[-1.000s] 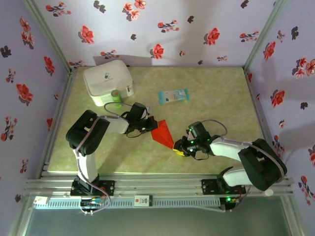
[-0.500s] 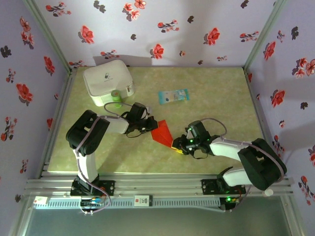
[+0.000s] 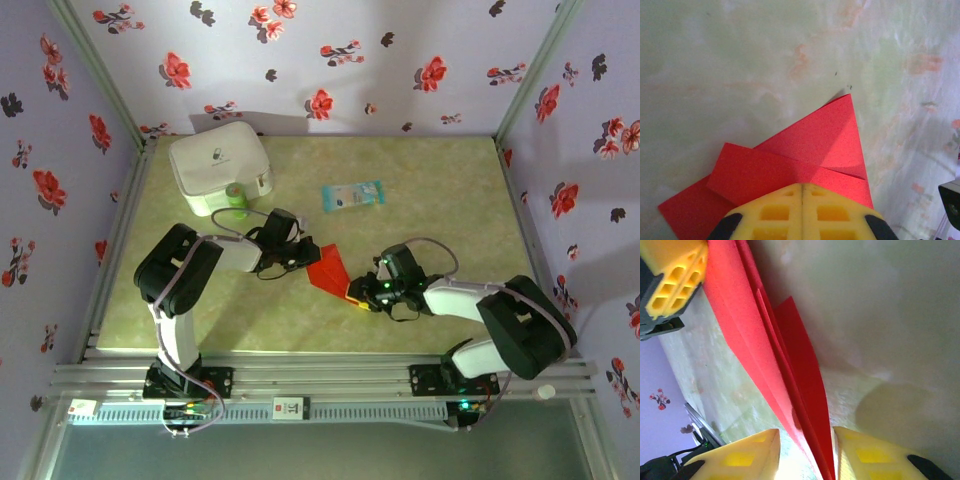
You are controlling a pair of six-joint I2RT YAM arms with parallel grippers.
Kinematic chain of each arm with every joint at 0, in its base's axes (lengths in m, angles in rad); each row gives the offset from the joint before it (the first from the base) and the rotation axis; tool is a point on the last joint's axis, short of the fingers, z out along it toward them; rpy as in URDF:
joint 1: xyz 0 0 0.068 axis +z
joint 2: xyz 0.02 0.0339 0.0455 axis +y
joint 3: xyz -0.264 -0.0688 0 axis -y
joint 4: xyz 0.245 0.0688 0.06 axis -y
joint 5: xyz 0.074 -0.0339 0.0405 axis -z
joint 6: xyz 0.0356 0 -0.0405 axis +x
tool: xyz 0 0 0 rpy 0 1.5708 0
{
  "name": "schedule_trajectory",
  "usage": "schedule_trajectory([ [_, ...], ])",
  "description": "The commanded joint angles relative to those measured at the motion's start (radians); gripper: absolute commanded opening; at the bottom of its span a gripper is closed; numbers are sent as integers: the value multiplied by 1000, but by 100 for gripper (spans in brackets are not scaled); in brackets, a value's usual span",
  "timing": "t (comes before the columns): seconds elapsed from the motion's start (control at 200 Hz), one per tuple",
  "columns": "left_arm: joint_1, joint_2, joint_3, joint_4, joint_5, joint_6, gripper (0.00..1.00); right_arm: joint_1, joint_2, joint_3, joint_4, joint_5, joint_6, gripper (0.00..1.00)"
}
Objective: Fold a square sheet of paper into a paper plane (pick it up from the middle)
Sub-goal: Turn over the paper at the center of the table.
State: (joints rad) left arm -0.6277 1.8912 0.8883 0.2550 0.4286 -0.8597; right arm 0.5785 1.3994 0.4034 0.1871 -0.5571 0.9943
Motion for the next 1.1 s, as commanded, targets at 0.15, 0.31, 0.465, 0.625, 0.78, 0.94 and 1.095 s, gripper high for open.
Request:
schedule_trajectory([
  [0.15,19,21,-32,-97,-41,-5,0,-16,18,-5,60,-1,-27,31],
  [0.31,19,21,-26,-92,-31,-6,0,-22,24,-17,75,-8,-27,29],
  [0.465,18,16,-19,-88,-22,-7,0,-23,32,-23,87,-15,-29,25],
  [0.625,20,10,-7,-104,-17,5,1,-23,47,-20,97,-38,-35,21],
  [0.78,20,1,2,-115,-8,14,5,-25,45,-8,69,-58,-68,15],
  [0.94,20,-40,10,-127,-5,24,17,-27,43,4,38,-63,-94,11],
  [1.095,20,-109,-3,-119,-9,22,27,-28,26,4,20,-64,-105,9],
])
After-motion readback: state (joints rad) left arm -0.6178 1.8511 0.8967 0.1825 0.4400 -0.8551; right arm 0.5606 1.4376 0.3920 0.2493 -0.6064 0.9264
